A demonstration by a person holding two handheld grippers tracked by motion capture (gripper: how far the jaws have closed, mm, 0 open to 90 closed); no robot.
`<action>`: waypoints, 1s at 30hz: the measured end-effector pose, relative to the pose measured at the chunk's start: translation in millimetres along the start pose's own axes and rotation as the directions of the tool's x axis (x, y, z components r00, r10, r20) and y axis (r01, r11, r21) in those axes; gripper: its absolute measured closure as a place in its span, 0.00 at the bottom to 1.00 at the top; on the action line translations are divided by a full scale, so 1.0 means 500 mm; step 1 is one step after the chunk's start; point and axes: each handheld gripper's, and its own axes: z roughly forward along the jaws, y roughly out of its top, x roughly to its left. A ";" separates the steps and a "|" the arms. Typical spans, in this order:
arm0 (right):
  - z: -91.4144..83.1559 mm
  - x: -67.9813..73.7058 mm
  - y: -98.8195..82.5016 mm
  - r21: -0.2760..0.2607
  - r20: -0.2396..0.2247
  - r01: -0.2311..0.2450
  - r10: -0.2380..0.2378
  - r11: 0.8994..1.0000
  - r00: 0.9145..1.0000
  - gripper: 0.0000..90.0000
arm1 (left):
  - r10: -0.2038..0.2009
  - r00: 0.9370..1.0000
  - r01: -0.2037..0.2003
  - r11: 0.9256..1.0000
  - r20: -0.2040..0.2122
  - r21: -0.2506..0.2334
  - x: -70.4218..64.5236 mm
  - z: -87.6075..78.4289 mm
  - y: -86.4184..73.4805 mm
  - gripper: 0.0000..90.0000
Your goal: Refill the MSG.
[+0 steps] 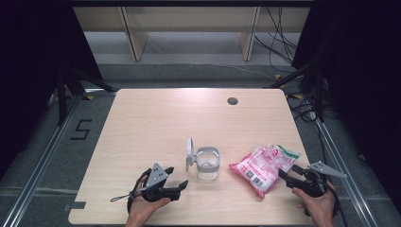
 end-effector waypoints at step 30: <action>0.099 -0.009 0.027 0.024 0.011 -0.047 0.047 0.999 0.999 0.70 | 0.019 1.000 -0.019 1.000 0.020 0.008 -0.018 0.005 0.003 0.30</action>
